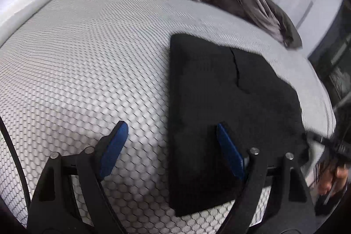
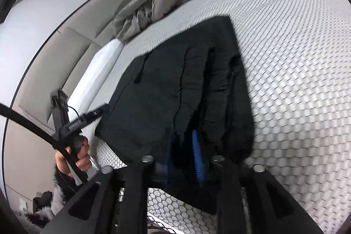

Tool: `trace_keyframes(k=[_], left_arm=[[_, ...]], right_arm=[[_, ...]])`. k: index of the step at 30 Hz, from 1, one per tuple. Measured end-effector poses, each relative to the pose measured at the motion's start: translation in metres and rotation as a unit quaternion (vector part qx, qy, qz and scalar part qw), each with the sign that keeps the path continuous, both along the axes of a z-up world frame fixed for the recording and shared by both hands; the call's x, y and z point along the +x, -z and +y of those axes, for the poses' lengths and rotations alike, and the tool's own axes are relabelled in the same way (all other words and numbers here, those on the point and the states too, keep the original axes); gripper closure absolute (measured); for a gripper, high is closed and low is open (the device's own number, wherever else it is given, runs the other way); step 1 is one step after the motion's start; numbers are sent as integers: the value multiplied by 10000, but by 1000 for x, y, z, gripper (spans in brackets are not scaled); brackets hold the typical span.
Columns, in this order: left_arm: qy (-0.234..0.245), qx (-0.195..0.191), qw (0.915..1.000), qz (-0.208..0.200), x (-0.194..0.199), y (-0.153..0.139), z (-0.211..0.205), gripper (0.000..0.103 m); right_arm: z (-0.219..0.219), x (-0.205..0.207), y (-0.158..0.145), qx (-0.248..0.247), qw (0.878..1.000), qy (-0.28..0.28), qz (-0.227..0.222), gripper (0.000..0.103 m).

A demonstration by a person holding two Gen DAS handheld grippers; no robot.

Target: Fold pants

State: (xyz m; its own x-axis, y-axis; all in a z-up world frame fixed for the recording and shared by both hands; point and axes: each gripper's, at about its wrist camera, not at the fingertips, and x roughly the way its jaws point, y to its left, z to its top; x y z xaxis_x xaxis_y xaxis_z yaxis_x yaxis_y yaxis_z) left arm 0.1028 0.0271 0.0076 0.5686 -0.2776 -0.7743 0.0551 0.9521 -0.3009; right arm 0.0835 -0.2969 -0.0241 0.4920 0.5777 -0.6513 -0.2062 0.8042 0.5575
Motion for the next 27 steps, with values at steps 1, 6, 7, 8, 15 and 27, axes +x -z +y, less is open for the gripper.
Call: trace_keyframes(k=[1,6,7,8,15,27], left_arm=[[192,40,9998,91,-2,3,-7,39],[924,443,9947,66,-28,3,-34,46],[985,602,9933,-16,-32,2,-39,46],[990,668,9928,-112,-35,-1,-40,46],[895,618,9895,-954,-47,-34,-50,46],[2130,1087,9685,-699,-29,13,-115,46]], right_arm=[[0,1,-3,-76,9999,60,-51,69],[-7,12,2,-158,9993,324,25,69],[-4,18,3,-314,9988,379,21,69],[-2,21,3,-459,9981,418,45,69],[10,2,-36,-675,9942,310,-778,69],[117,19,8,-2241,9663,-1005,-769,71]])
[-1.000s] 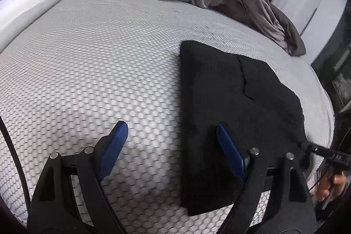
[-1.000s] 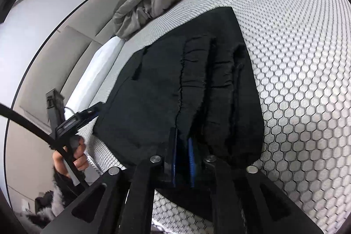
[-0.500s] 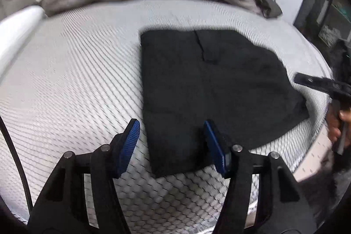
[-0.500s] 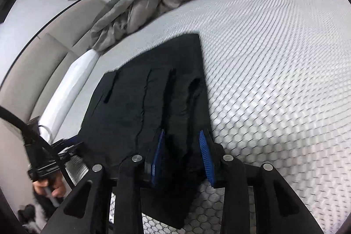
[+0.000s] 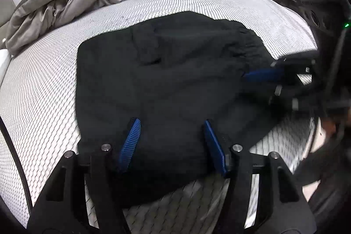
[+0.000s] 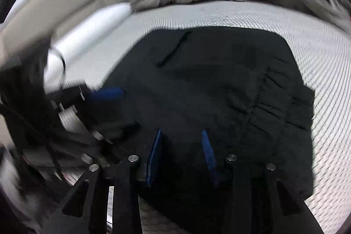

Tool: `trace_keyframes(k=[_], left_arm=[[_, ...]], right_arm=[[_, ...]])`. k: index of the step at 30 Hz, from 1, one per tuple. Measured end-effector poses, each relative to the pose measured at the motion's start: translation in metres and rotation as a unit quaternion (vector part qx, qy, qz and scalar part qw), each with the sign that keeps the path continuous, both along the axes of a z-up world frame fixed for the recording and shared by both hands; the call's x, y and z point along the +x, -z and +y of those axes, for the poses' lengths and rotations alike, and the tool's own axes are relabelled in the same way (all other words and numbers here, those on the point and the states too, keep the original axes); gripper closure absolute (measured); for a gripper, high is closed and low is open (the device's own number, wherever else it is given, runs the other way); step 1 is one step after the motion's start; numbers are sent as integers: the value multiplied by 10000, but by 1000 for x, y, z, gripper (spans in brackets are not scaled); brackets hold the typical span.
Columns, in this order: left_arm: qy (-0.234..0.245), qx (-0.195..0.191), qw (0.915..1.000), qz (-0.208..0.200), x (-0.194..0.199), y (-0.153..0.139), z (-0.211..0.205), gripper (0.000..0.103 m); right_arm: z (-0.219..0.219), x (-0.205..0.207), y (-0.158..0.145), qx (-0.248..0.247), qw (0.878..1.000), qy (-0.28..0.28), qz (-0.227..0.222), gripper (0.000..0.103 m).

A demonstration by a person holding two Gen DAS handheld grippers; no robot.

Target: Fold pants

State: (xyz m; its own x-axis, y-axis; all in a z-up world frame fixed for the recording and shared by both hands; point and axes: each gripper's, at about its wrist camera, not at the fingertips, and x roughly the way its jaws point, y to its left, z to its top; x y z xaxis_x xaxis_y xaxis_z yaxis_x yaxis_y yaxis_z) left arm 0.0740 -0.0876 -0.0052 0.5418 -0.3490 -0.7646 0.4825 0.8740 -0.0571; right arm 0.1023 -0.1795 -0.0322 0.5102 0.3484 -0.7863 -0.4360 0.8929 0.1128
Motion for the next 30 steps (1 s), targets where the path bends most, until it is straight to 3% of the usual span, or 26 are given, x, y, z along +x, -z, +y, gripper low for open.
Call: trace_keyframes(k=[1,6,8,11,14,16,19,22,25,27,29,30], left_arm=[[20,-51,10000,30,-4,-2,6,46],[-113,-158,9998,75,-15,-13,29,46],[-197,-203,9996,-55,-12,-21,31,46],[-376,-350,9983,-261,2,-32,28,46],[-520,-332,9980,-98,27,-22,25,46],[-496,-213,9985,-60,38,-9,23,46],[-277,30,9995,-137,35,-6,24,46],[-270,13,9996,-103,28,-4,31,46],[-488,-8,9988,-71,17,-13,39,46],[-587,-354,9975,-170,2,-27,48,46],[-619,-719,9951,-293,0,-34,51,45],[-634,-710,9952,-248,4,-31,48,45]], right_arm=[[-10,-6,-1,-202,9998,75,-49,80],[-51,-19,-9,119,9998,177,17,80],[-57,-18,-15,381,9990,240,11,77],[-47,-18,-30,487,9969,419,-461,70],[-13,1,-24,556,9949,621,-565,58],[14,17,-10,360,9967,634,-365,57],[36,29,10,-315,9981,467,-253,55],[36,23,7,-1100,9913,571,-446,53],[25,13,-1,-1436,9852,782,-508,53],[27,6,-8,-1409,9833,932,-682,52],[42,5,-12,-956,9922,502,-628,50],[51,4,-12,-801,9946,302,-585,48]])
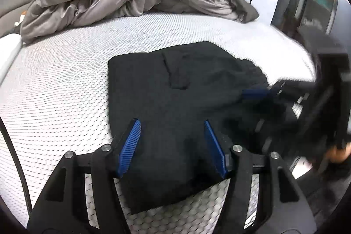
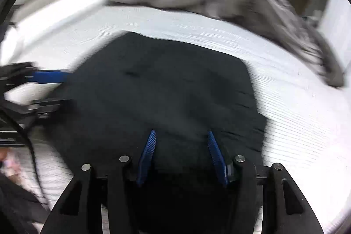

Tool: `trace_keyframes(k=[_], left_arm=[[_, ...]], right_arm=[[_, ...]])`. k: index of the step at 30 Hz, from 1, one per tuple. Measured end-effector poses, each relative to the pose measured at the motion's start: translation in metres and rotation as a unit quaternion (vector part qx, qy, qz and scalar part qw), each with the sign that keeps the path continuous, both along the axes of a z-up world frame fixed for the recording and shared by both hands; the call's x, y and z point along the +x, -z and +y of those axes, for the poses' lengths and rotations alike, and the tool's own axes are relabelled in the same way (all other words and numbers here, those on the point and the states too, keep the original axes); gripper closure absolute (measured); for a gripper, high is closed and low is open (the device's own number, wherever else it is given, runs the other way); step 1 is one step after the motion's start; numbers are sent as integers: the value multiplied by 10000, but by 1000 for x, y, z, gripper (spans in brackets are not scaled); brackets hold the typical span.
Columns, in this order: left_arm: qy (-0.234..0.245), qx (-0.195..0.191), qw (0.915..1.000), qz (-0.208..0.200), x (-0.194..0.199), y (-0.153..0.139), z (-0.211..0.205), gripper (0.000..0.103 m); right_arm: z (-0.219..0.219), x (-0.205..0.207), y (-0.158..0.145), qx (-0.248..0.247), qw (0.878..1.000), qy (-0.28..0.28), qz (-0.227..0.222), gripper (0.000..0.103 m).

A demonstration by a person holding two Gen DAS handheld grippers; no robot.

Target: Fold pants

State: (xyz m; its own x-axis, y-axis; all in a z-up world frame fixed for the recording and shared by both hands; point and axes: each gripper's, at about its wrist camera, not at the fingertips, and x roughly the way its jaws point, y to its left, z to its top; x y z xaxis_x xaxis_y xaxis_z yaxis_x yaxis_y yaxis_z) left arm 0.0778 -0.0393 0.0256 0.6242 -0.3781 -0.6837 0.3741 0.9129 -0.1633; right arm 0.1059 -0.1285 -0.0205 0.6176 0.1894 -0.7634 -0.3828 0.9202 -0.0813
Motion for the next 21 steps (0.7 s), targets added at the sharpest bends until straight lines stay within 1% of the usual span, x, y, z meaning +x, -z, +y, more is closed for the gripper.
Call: trace_keyframes(k=[1,2,3,4,5,6,7,8,10,11,13,14,16,17,18,19,21], left_arm=[[-38,126,9998,161,6,9,-6,45],[-48,247,9992,305,11,17,-9,47],[-72,257,9989,391,16,25,-10,47],[-22,264,9990,371,16,28,-10,47],[121,339,9990,273,14,28,-10,46],[189,394,9987,246,11,27,-9,46],[204,420,9986,254,10,27,-7,46],[160,421,9986,294,8,28,-3,46],[101,374,9987,339,6,25,1,46],[62,295,9990,318,4,20,3,46],[-14,213,9995,239,2,12,3,46],[-53,142,9998,144,2,6,2,46],[-89,54,9999,50,9,-2,0,46],[-109,12,9999,55,16,-5,-4,46],[-131,3,9999,88,22,-5,-7,46],[-129,41,9998,139,30,-3,-11,46],[-167,302,9987,379,42,13,-20,46]], right_arm=[[7,-1,3,1,9999,-95,92,41],[13,1,8,-27,9997,-164,168,39],[16,4,14,-92,9995,-219,221,39],[17,6,20,-181,9991,-278,261,37],[11,6,22,-114,9990,-308,295,35],[2,6,21,-21,9989,-268,371,35],[-10,2,19,-71,9991,-175,380,35],[-26,-3,18,-319,9992,-46,244,36],[-49,-14,17,-609,9981,108,37,35],[-64,-18,18,-607,9977,290,37,27],[-80,-22,12,-87,9991,406,87,27],[-84,-24,7,77,9989,464,-17,27],[-82,-25,-6,216,9980,484,-339,27],[-78,-23,-10,308,9973,465,-480,27],[-72,-20,-14,521,9964,382,-545,27],[-64,-23,-16,658,9960,316,-505,27],[-51,-7,-8,991,9950,24,-101,27]])
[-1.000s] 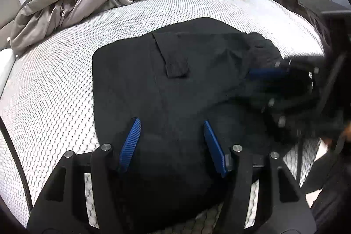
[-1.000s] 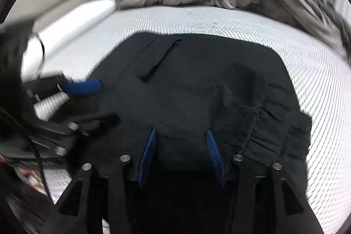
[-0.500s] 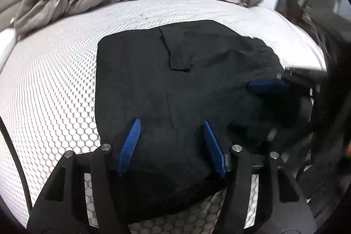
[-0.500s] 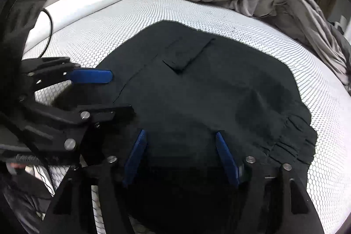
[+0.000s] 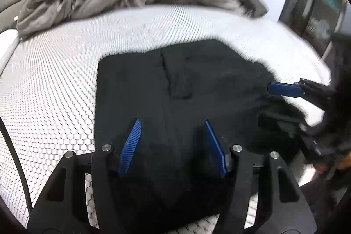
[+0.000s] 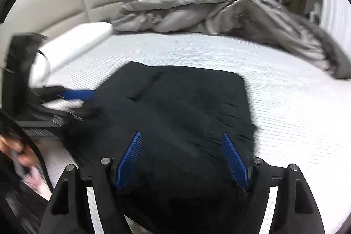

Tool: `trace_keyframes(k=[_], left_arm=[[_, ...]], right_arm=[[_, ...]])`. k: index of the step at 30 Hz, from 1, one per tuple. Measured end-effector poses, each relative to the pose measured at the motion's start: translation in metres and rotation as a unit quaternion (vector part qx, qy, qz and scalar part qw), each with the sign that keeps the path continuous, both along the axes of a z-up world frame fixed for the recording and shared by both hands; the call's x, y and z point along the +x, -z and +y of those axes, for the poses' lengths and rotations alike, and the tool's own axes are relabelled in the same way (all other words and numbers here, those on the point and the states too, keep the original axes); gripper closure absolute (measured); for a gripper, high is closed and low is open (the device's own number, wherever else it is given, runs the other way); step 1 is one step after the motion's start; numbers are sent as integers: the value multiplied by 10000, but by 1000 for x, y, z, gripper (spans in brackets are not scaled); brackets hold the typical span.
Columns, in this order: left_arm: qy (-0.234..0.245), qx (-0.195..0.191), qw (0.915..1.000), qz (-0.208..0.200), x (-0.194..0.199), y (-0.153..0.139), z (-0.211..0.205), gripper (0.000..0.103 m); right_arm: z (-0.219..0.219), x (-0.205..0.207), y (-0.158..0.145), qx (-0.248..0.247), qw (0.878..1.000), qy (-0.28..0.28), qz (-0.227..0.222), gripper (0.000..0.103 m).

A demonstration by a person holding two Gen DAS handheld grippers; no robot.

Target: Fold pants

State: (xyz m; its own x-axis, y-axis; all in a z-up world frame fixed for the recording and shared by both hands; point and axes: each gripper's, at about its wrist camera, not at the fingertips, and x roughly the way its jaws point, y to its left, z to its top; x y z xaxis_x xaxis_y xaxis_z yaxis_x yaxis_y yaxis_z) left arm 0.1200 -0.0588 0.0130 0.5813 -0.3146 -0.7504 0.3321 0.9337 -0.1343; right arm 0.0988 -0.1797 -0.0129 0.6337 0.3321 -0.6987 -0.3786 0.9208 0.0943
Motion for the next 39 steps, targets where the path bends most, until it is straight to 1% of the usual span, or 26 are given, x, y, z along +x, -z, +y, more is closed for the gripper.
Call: trace_keyframes(k=[1,2,3,4,5,7,8,10,12,14,15,17,19,20,21,23,24,25,27,29,32,34,36,37,38,39], left_arm=[[18,55,10000,3,-1,4,-2,46],[88,47,9999,-67,-2,5,-1,46],[158,61,9998,-91,-6,5,1,46],[194,99,9997,-86,-10,5,4,46],[171,233,9995,-131,-18,6,8,46],[211,547,9982,-153,-29,11,11,45],[222,563,9980,-176,-34,10,15,45],[106,353,9993,-97,-40,3,25,46],[-33,224,9996,-180,-44,-7,31,46],[10,-57,9990,-434,-47,-21,28,46],[104,-184,9987,-473,-46,-25,23,46],[399,-367,9977,-398,-43,-25,6,46],[689,-290,9972,-89,-41,-10,-9,46],[797,-115,9967,67,-40,1,-15,46],[926,121,9956,-12,-44,9,-20,46],[1197,317,9921,-220,-54,8,-20,46],[1186,228,9926,-162,-56,7,-15,46],[1134,122,9934,-92,-58,5,-9,46],[1031,47,9947,-33,-63,1,5,46],[913,6,9958,-7,-64,-5,15,46],[640,-176,9975,-222,-56,-20,32,46],[354,-274,9986,-286,-41,-26,34,46],[9,-333,9994,-69,-15,-21,32,48],[-79,-361,9993,55,-4,-16,29,55],[-164,-298,9992,195,7,-9,28,60],[-221,-148,9994,202,13,-4,26,63]], right_arm=[[3,7,6,25,9998,-80,189,27],[5,12,15,-113,9992,-79,375,33],[5,15,24,-407,9979,-62,492,42],[2,14,30,-672,9967,-90,437,61],[-4,9,30,-832,9959,-101,339,64],[-25,-5,25,-857,9960,18,248,64],[-34,-11,23,-947,9952,177,178,57],[-56,-21,18,-891,9948,473,152,44],[-70,-27,13,-549,9962,664,119,44],[-64,-23,3,-443,9962,744,-38,45],[-55,-20,-2,-356,9973,620,-152,45],[-34,-10,-3,-132,9995,284,-95,45],[-6,0,13,1,9994,-91,332,45],[4,7,26,-79,9978,-243,616,45],[13,7,39,-396,9964,-318,679,45],[13,-1,39,-686,9956,-400,499,46],[6,-6,36,-816,9952,-325,441,48],[-4,-12,32,-882,9951,-259,353,55],[-25,-24,30,-916,9954,-60,259,55],[-44,-34,26,-905,9954,233,198,42],[-63,-40,13,-541,9975,458,27,42],[-61,-33,4,-258,9979,580,-147,42],[-50,-18,3,-60,9987,503,-51,42],[-32,-4,4,2,9991,433,20,42],[-23,5,5,5,9992,391,54,42],[-12,15,10,-82,9994,330,117,42]])
